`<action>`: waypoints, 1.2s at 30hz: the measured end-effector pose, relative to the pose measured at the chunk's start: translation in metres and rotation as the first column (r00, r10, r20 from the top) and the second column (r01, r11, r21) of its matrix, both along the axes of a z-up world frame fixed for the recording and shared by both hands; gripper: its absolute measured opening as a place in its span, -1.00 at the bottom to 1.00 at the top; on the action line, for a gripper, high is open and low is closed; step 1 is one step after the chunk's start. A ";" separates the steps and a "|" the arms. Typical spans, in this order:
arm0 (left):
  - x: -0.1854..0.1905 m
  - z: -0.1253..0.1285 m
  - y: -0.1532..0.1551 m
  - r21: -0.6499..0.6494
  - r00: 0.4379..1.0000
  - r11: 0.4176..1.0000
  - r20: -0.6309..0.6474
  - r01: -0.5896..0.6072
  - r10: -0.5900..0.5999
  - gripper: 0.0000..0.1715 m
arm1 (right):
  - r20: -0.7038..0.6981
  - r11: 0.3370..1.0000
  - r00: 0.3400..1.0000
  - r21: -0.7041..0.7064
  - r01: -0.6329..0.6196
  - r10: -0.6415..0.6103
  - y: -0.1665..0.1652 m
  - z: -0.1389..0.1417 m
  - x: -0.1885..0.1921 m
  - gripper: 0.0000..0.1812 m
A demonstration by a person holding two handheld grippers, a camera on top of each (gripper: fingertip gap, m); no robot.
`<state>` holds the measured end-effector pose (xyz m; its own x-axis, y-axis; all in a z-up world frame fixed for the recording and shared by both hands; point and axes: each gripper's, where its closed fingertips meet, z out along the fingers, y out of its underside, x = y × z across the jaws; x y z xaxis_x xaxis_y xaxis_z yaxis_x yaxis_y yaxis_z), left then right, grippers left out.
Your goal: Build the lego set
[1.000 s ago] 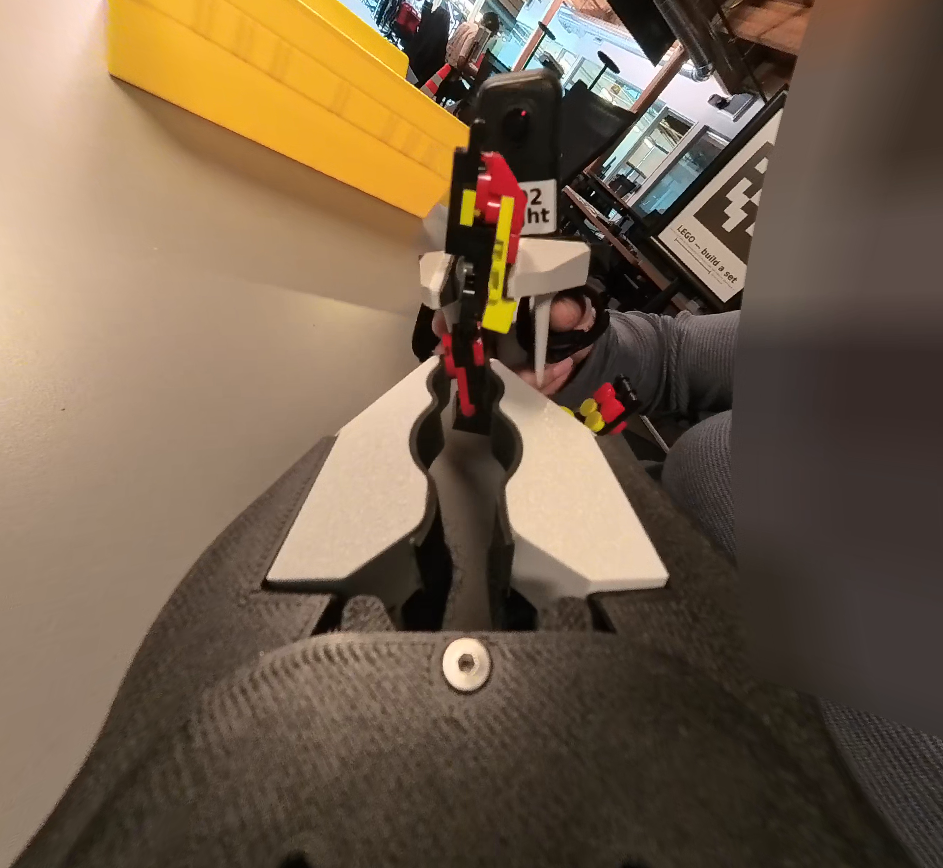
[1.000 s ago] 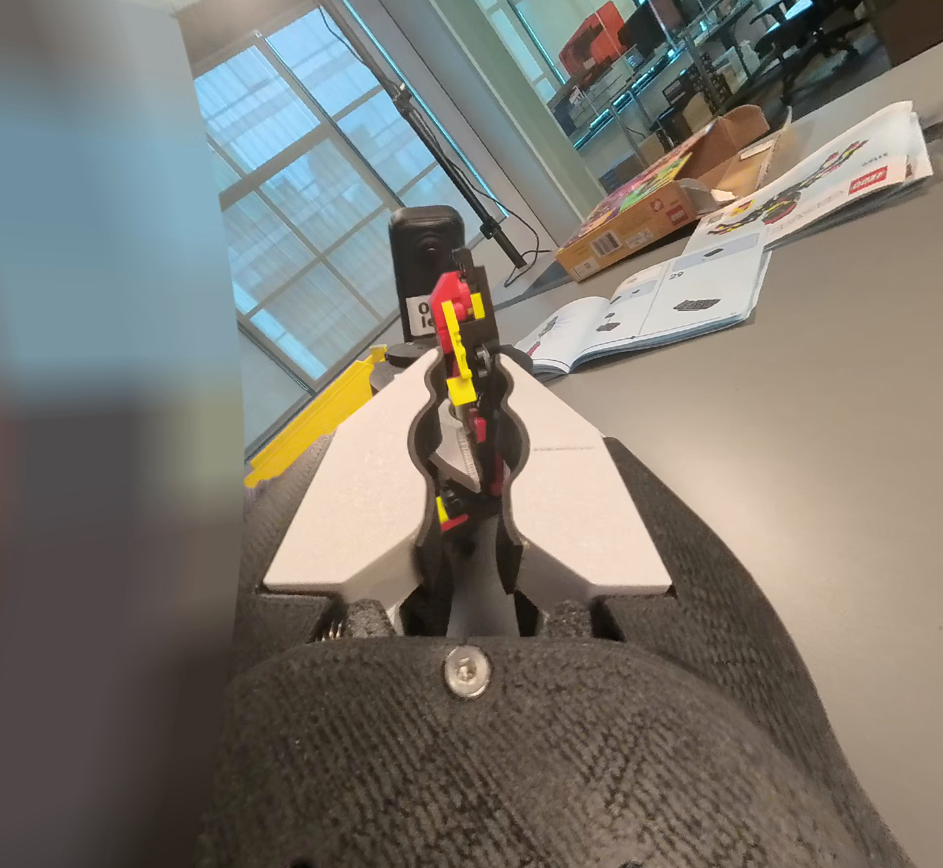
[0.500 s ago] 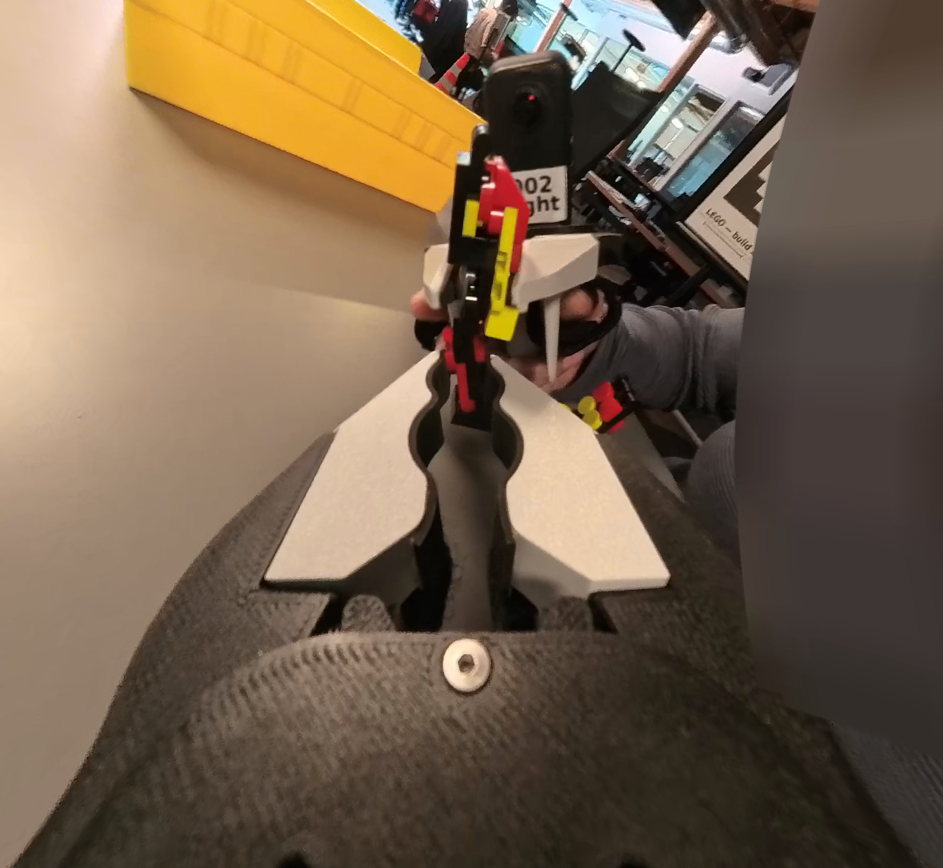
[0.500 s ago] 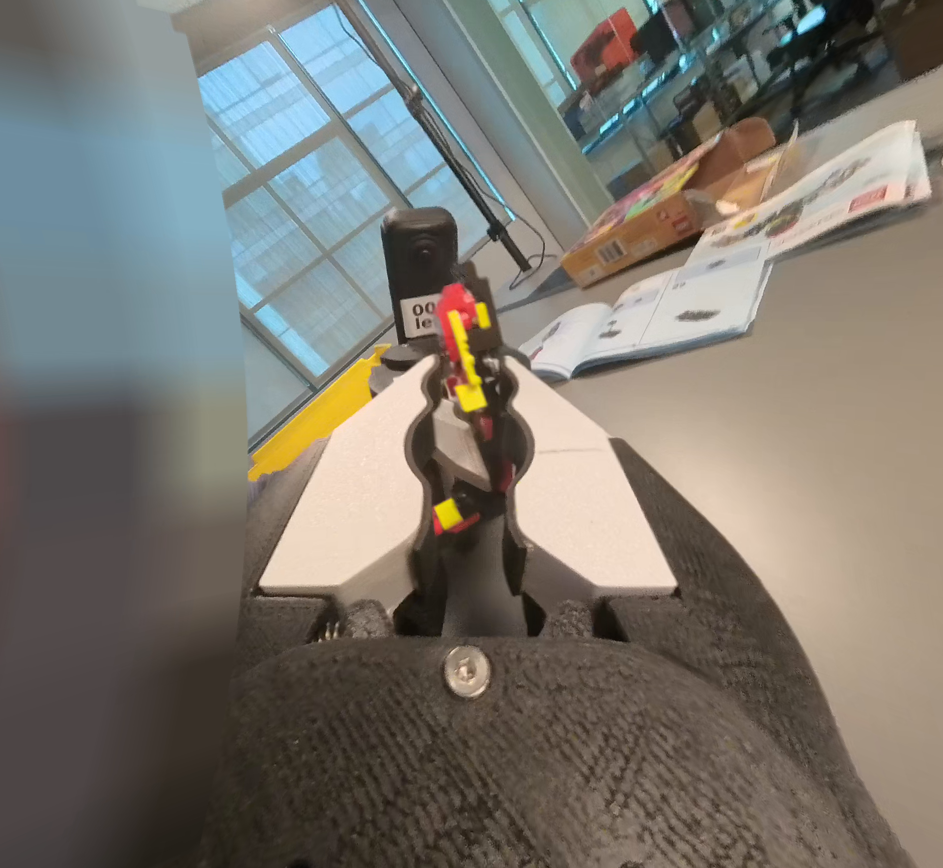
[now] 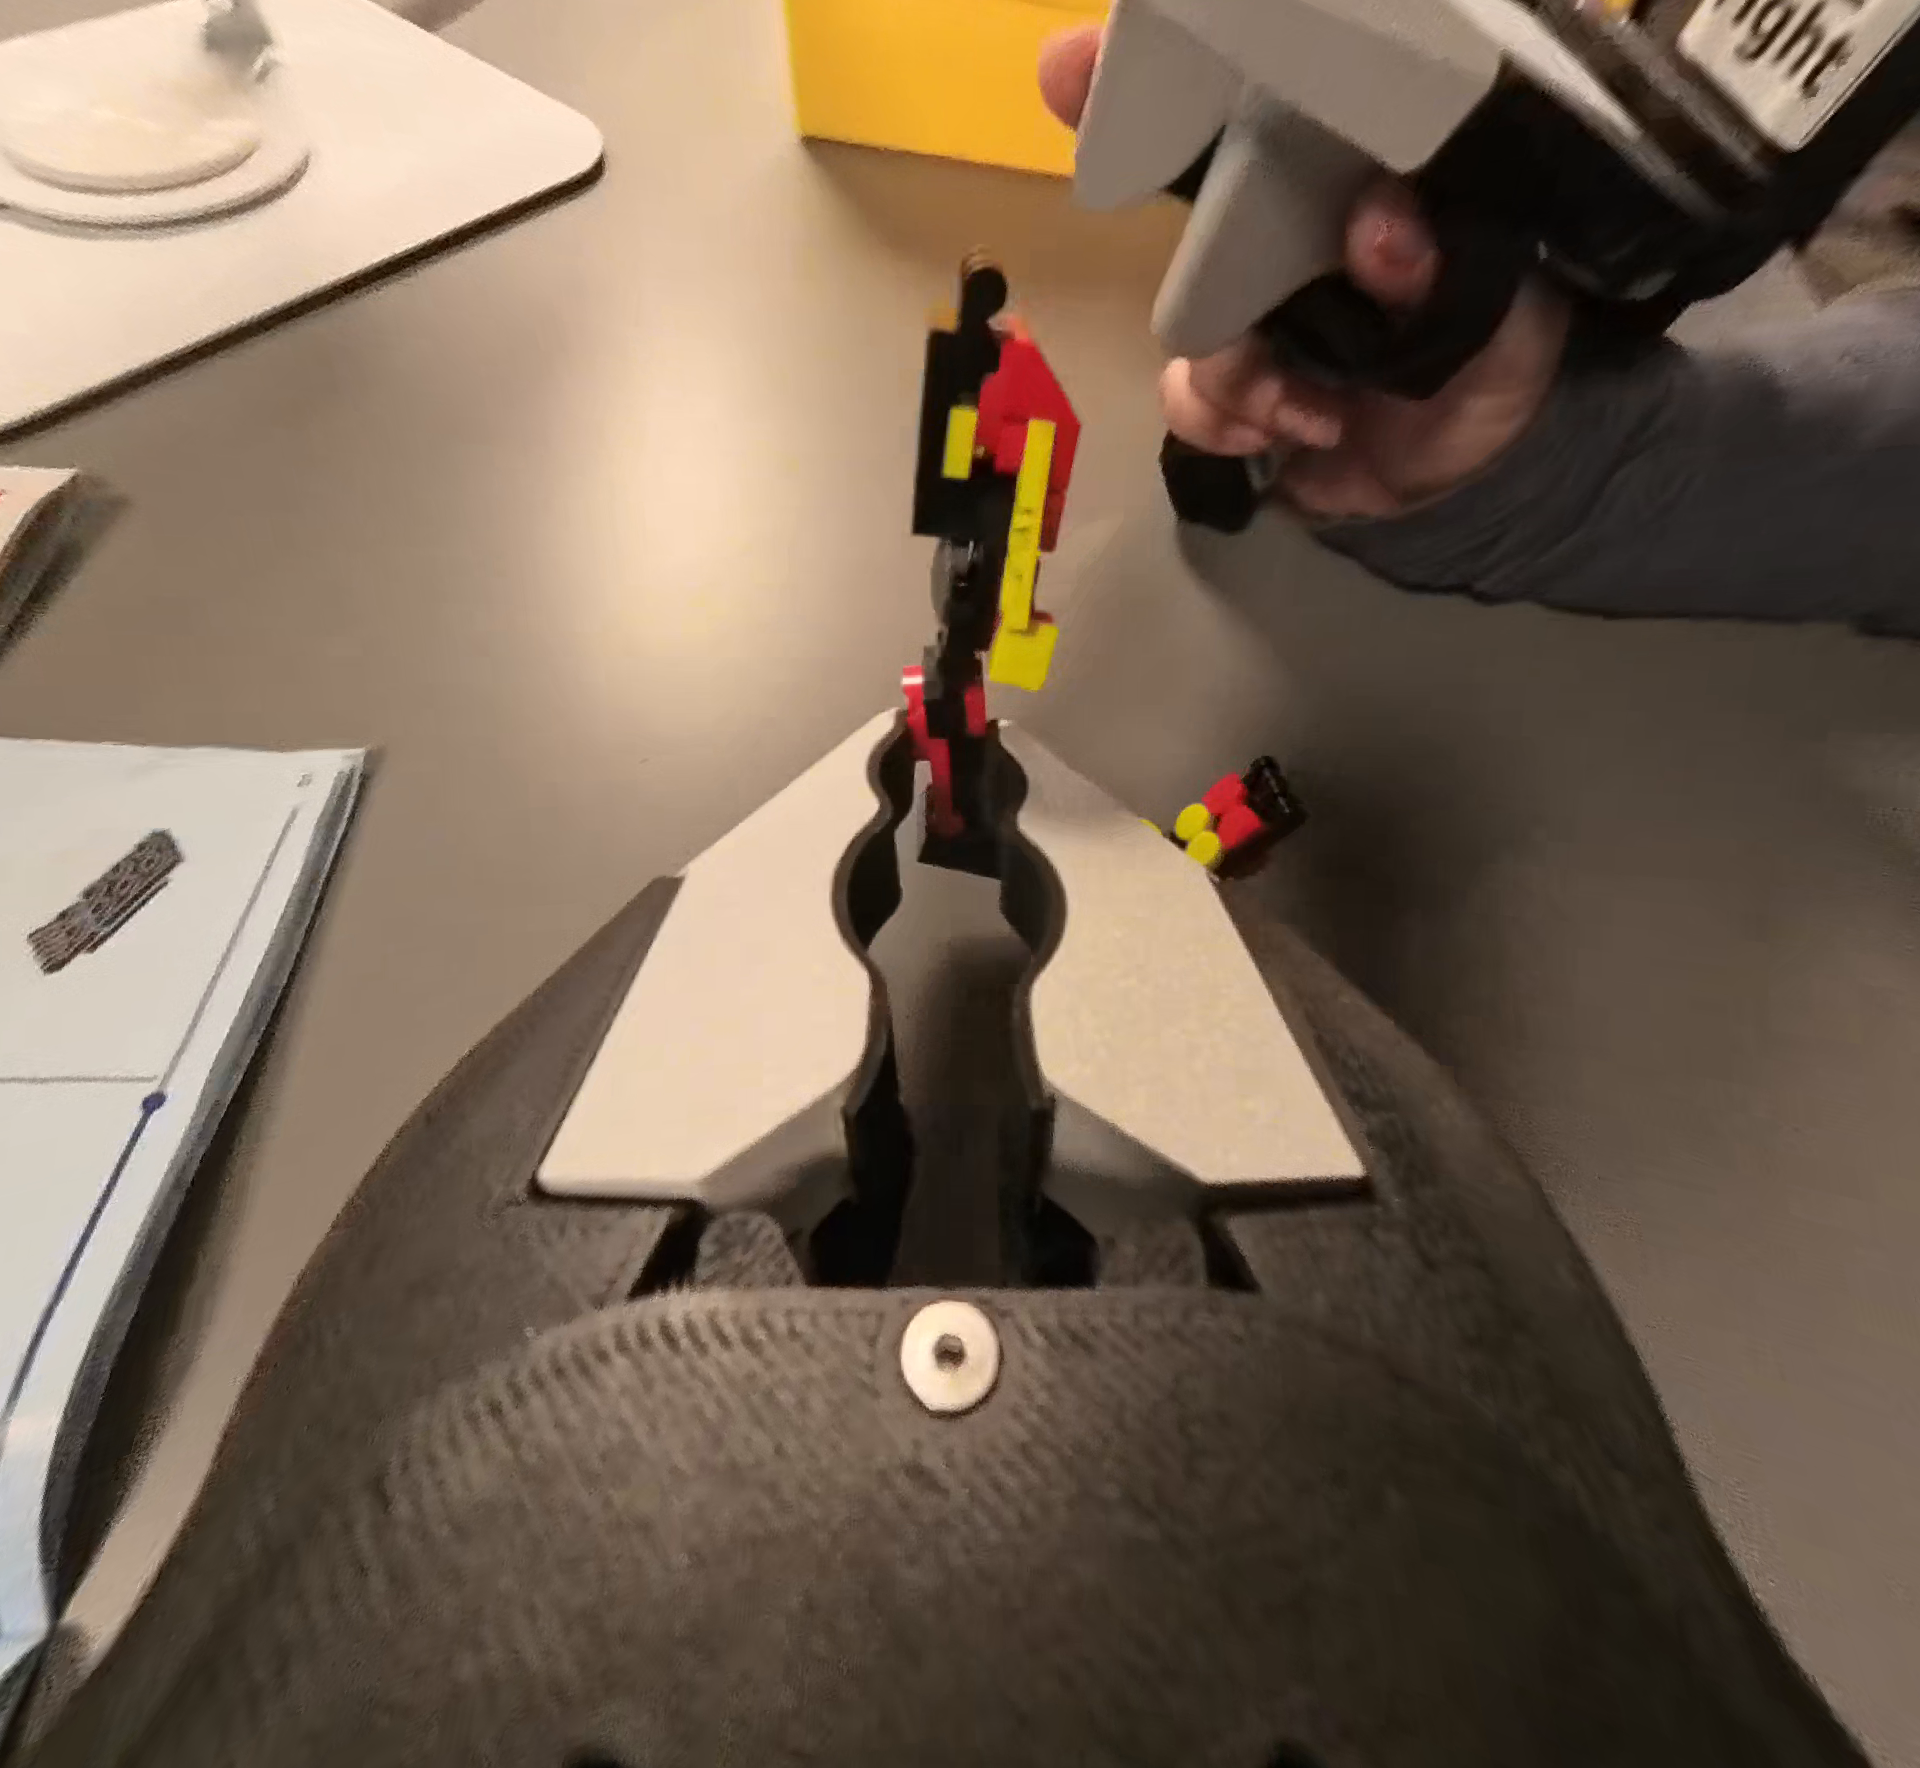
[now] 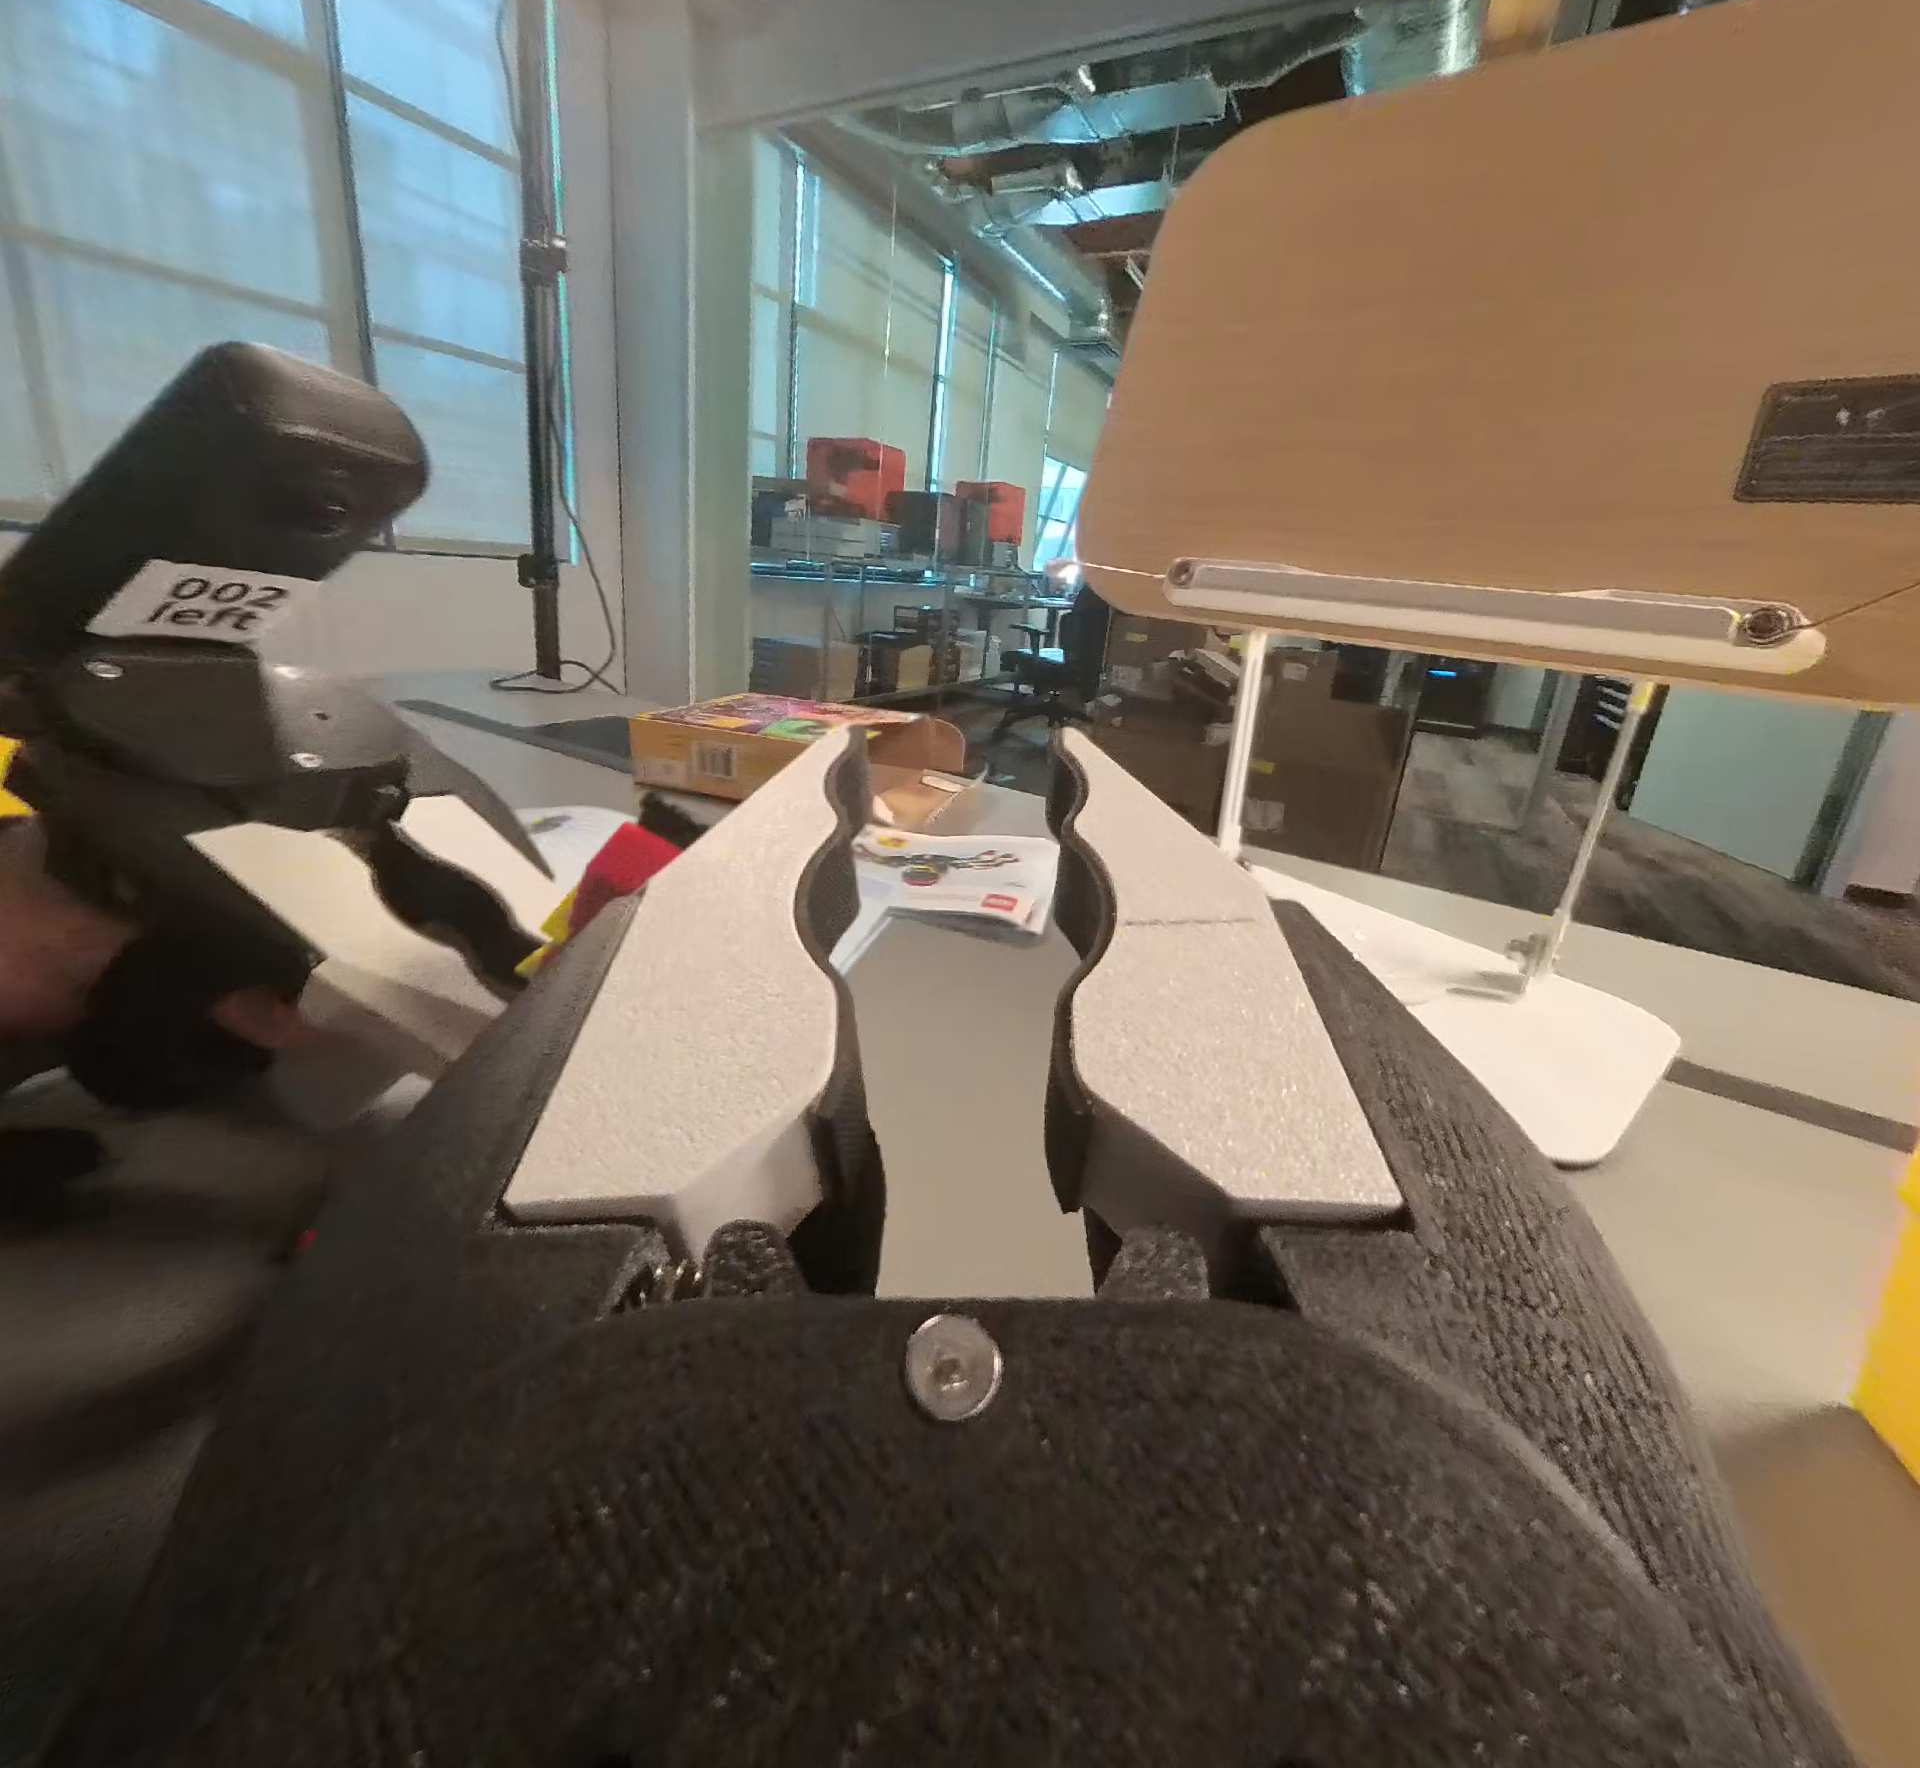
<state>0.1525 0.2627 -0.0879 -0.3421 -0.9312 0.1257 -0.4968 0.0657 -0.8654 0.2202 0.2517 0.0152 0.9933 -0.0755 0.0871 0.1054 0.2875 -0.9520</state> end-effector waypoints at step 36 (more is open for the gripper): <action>-0.149 0.142 0.108 -0.005 0.394 0.735 0.842 -0.678 0.368 -0.32 | -0.034 0.998 0.997 -0.024 0.061 -0.062 0.016 -0.005 0.058 -0.76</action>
